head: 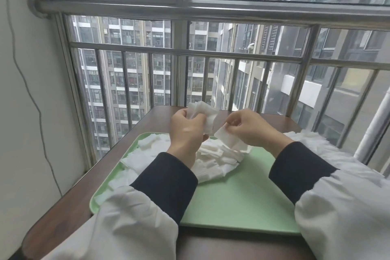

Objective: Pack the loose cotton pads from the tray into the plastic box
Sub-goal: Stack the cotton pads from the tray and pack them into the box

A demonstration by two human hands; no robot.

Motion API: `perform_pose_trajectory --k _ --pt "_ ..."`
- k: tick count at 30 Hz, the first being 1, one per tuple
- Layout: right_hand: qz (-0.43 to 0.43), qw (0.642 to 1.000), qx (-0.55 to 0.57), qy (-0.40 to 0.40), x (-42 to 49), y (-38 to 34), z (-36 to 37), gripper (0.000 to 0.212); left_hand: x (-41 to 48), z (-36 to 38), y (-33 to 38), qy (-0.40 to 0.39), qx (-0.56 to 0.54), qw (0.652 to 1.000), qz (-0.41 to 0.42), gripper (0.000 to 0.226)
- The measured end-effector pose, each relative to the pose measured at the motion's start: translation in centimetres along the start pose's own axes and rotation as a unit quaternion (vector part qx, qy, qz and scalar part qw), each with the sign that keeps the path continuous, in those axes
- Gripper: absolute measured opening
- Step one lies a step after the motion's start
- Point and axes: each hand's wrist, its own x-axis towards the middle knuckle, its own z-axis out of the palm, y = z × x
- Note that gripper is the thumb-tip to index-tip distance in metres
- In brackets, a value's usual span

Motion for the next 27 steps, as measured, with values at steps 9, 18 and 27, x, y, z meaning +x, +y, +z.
perform_pose_trajectory --k 9,18,27 --pt "0.05 0.968 0.245 0.018 -3.9 0.2 -0.8 0.005 -0.1 0.3 -0.4 -0.012 0.04 0.999 -0.005 0.02" --pt "0.061 0.995 -0.007 0.075 -4.4 1.5 -0.1 0.006 0.0 0.2 -0.7 -0.04 0.076 0.996 -0.001 0.014" --pt "0.076 0.91 0.403 0.061 -4.5 0.3 -1.4 0.004 0.0 0.3 -0.8 -0.04 0.087 0.995 -0.004 0.013"
